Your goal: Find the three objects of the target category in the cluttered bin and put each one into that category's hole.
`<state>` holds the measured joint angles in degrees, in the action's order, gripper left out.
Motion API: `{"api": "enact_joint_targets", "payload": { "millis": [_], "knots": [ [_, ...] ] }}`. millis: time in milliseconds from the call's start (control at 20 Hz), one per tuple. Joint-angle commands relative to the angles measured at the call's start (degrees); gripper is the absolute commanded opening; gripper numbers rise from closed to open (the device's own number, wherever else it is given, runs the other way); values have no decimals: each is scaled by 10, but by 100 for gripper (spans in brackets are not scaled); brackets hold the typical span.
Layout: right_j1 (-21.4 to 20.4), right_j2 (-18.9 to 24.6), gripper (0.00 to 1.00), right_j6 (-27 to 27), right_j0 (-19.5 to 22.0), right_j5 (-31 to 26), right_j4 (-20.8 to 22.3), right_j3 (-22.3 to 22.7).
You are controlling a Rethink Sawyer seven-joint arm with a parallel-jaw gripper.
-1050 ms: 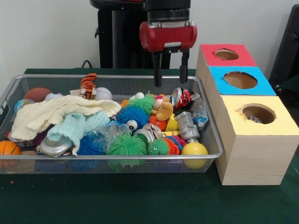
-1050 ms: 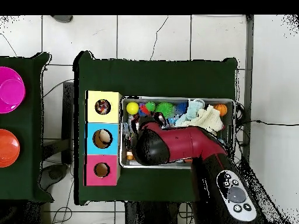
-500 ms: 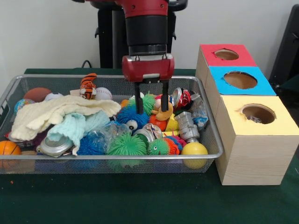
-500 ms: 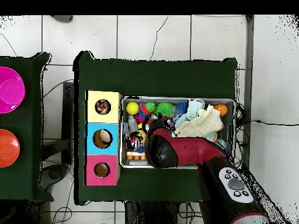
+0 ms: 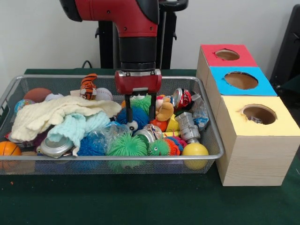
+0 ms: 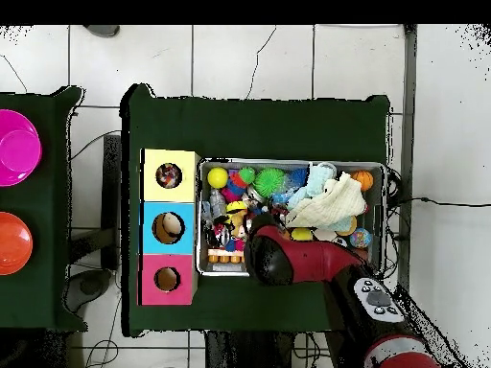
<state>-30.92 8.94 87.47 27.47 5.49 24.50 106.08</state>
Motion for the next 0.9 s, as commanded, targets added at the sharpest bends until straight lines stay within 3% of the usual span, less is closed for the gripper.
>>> {"api": "enact_joint_targets", "payload": {
  "millis": [50, 550, 750, 900],
  "knots": [
    [32, -39, 100, 115, -23, 41, -20, -1],
    [37, -68, 100, 132, -51, 30, -38, 23],
    [31, -75, 100, 132, -55, -32, -62, 35],
    [30, -79, 100, 125, -58, -40, -71, 37]
  ]
}}
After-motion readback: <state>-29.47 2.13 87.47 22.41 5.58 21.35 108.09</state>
